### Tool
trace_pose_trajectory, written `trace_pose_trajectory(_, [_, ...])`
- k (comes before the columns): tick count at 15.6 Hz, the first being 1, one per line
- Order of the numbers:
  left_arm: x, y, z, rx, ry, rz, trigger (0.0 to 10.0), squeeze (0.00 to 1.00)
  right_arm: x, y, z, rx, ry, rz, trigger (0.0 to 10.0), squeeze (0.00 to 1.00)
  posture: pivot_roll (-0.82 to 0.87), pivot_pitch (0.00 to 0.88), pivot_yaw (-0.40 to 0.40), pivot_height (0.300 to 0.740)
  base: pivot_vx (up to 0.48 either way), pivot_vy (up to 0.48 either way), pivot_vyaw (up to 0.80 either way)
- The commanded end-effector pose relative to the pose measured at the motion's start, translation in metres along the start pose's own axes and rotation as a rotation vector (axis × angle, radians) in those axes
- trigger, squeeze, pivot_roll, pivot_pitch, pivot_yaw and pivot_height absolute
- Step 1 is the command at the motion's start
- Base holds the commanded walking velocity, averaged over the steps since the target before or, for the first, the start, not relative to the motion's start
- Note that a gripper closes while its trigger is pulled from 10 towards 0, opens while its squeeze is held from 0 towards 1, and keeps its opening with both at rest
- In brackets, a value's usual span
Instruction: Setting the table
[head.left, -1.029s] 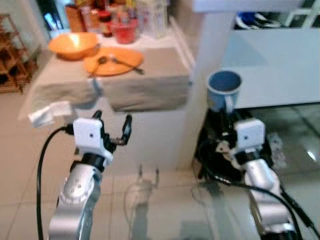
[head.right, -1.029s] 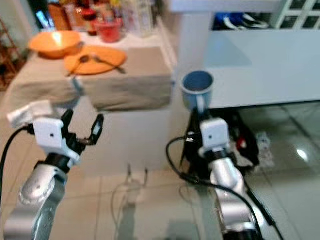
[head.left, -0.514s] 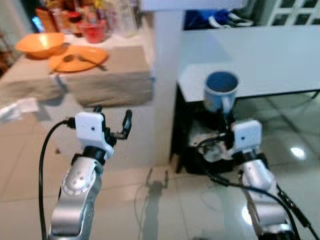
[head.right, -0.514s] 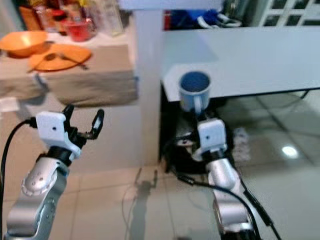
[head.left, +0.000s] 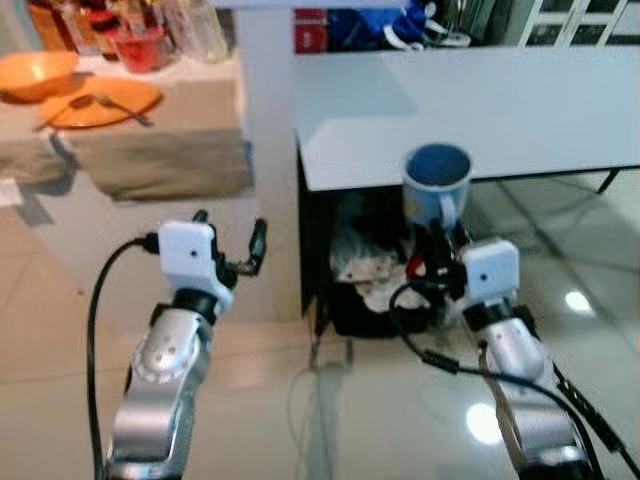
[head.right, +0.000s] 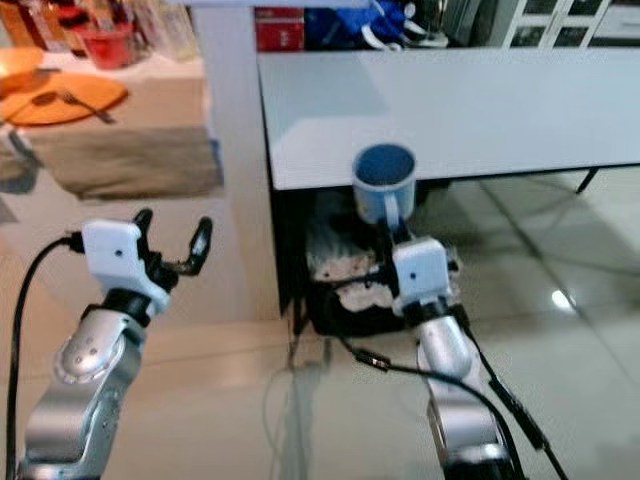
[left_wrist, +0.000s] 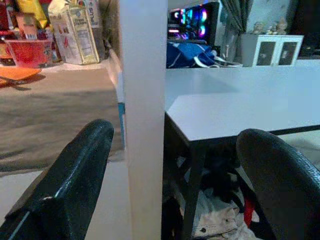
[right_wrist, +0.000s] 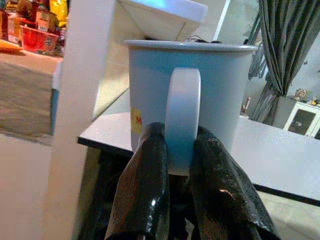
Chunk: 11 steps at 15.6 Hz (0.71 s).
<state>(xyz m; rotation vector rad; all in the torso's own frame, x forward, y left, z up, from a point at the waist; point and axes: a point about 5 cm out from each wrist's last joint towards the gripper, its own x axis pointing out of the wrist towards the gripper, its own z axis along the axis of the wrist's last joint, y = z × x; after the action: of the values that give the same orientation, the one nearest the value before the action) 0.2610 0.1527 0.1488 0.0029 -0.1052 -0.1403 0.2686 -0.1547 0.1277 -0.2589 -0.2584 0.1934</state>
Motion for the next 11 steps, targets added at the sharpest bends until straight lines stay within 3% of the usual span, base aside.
trace_pose_trajectory(1, [0.0017, -0.0034, 0.0000, 0.000, 0.001, -0.005, 10.0, 0.00, 0.0024, -0.0068, 0.0038, -0.014, -0.019, -0.016, 0.0, 0.00, -0.08, 0.000, 0.040, 0.740, 0.000, -0.439, 0.00])
trace_pose_trajectory(4, [0.0019, -0.0030, 0.0003, 0.009, 0.001, -0.010, 10.0, 0.00, 0.0027, -0.0051, 0.0038, -0.008, -0.020, -0.021, 0.0, 0.00, -0.08, 0.000, 0.046, 0.740, 0.000, -0.439, 0.00])
trace_pose_trajectory(9, [0.0045, -0.0063, -0.0014, -0.040, 0.013, -0.013, 10.0, 0.00, 0.0013, -0.0062, 0.0028, -0.008, -0.015, -0.030, 0.0, 0.00, -0.09, 0.000, 0.048, 0.740, 0.000, 0.000, 0.00])
trace_pose_trajectory(11, [0.0044, -0.0076, 0.0002, -0.042, 0.000, -0.022, 10.0, 0.00, 0.0005, -0.0063, 0.0027, -0.009, -0.015, -0.029, 0.0, 0.00, -0.09, 0.000, 0.047, 0.740, 0.416, 0.133, 0.00])
